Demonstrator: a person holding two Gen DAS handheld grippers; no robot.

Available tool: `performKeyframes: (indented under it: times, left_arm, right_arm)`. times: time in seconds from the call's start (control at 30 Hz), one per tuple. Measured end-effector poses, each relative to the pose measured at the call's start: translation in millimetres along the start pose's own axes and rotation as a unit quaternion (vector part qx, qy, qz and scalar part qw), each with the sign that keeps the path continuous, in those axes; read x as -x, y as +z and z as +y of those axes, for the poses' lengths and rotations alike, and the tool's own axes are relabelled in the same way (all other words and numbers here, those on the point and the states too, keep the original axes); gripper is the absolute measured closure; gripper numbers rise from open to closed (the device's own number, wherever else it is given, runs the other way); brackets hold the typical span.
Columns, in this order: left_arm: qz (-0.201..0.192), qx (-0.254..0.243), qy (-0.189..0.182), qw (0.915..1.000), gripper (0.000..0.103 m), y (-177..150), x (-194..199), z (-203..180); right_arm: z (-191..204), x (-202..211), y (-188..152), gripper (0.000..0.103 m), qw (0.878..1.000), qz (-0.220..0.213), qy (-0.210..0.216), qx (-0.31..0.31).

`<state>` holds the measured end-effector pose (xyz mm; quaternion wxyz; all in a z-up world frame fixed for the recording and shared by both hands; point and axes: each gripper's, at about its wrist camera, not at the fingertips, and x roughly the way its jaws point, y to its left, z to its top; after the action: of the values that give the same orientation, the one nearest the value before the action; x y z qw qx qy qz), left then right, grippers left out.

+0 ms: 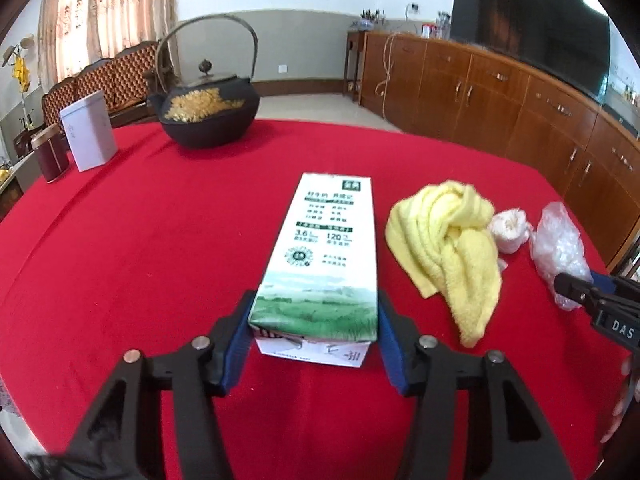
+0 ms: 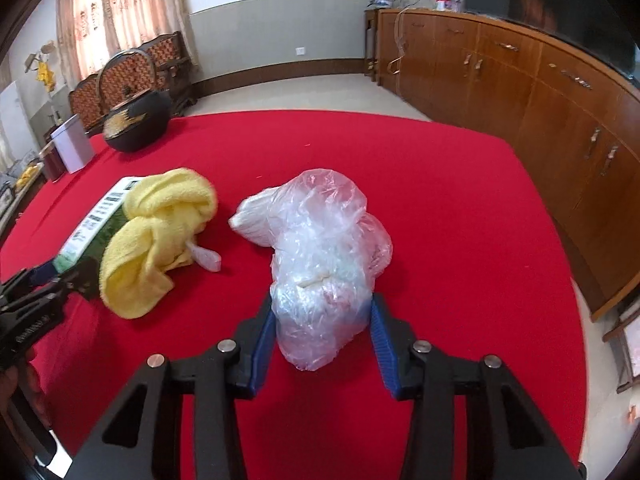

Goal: Collect trash
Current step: 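Carry the plastic bag and milk carton over the black bucket with both tools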

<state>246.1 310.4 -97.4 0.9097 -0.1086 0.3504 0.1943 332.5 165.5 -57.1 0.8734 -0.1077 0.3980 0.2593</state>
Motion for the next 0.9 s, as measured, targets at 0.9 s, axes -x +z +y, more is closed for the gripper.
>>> performKeyframes:
  times: [0.9]
  left_arm:
    - [-0.078, -0.050, -0.070, 0.9932, 0.047, -46, 129, -77]
  right_arm:
    - [-95, 170, -94, 0.057, 0.994, -0.079, -0.037, -0.059]
